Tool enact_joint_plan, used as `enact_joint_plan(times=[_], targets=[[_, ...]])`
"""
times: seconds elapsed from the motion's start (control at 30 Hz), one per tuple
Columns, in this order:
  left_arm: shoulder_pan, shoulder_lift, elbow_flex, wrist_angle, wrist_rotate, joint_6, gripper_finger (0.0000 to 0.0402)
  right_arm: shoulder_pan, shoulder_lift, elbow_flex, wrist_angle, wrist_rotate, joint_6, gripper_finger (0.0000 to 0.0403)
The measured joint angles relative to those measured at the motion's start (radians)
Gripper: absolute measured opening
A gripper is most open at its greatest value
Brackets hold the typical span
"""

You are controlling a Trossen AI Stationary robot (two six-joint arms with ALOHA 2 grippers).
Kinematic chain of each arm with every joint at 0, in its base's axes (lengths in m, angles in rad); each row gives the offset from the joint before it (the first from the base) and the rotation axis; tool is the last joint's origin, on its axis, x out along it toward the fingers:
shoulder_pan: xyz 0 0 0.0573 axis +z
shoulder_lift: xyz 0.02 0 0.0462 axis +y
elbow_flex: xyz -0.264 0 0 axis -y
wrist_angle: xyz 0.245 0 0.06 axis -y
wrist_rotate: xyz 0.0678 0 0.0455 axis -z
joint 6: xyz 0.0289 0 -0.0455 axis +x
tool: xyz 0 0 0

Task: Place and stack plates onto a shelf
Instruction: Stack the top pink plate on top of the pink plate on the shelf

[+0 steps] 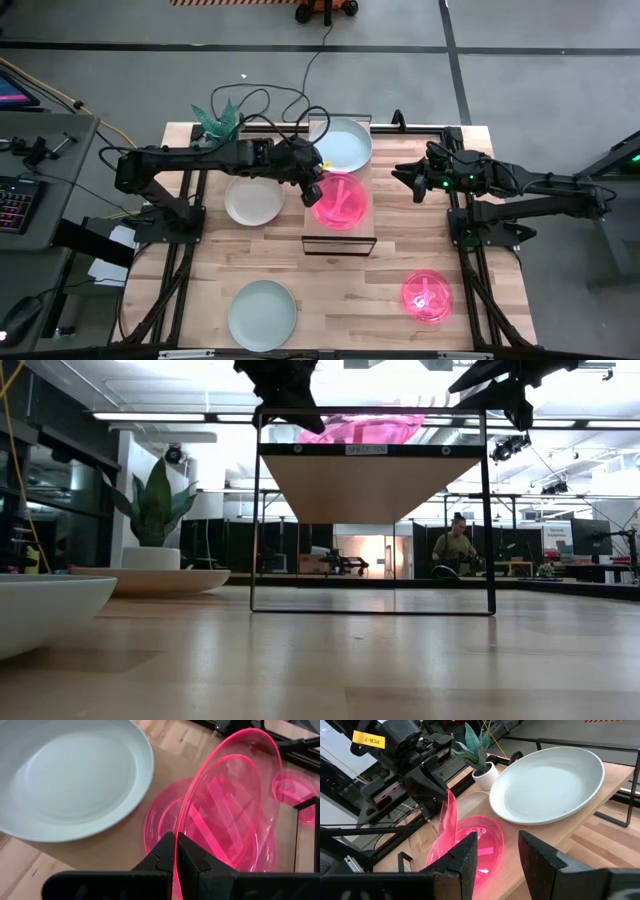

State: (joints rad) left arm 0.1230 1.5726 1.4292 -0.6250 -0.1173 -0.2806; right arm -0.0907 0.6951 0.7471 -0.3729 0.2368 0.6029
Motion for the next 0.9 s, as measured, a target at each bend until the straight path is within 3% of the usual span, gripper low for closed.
enact_joint_plan(times=[0.47, 0.9], targets=[[-0.004, 0.0, 0.0, -0.001, 0.006, 0.053, 0.0009, 0.0, 0.0, 0.0, 0.0, 0.0, 0.002, 0.0126], [-0.007, 0.0, 0.0, 0.001, 0.006, 0.057, 0.0068, 0.0, 0.0, 0.0, 0.0, 0.0, 0.001, 0.0126]])
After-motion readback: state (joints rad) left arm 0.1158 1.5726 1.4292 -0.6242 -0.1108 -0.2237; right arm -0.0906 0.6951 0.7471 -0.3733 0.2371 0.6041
